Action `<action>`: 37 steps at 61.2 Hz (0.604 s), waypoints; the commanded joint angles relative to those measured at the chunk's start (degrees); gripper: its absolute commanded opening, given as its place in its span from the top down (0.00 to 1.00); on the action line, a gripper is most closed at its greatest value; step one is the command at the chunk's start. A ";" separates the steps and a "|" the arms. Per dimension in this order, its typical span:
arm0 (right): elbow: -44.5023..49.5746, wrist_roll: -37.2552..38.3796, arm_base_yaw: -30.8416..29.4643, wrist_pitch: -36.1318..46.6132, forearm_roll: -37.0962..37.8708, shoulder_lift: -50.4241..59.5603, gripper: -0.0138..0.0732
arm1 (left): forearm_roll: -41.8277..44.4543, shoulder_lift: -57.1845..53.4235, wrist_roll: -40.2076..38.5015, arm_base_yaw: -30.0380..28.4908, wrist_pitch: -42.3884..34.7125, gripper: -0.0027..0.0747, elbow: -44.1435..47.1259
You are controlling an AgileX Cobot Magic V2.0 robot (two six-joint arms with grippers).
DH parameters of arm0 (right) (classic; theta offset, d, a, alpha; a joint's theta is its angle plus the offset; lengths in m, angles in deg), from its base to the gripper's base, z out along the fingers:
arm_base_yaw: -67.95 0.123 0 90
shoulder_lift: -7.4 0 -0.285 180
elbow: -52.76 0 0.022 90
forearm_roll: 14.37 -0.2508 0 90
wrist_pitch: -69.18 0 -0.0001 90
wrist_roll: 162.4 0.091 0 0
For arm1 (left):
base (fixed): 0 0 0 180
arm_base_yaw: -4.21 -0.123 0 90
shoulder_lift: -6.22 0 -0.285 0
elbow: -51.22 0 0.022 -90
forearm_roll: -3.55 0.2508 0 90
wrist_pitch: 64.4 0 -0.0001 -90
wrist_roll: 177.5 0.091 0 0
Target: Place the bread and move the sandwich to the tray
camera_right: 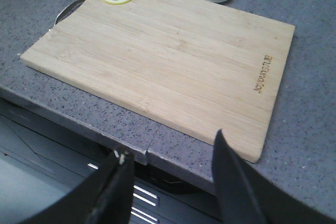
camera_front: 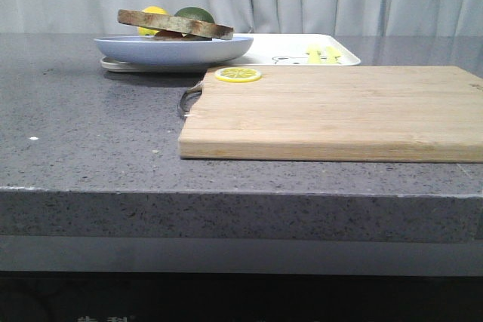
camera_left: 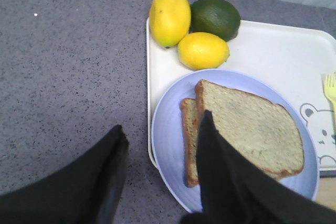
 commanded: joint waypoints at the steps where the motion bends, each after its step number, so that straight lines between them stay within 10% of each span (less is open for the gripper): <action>1: -1.35 -0.15 -0.18 3.71 0.03 -0.28 0.41 | 1.51 -5.34 0.81 2.74 -1.39 0.56 -1.27; 37: -1.35 -0.15 -0.18 3.71 0.03 -0.28 0.41 | 2.02 -30.39 5.78 20.40 -22.38 0.56 34.18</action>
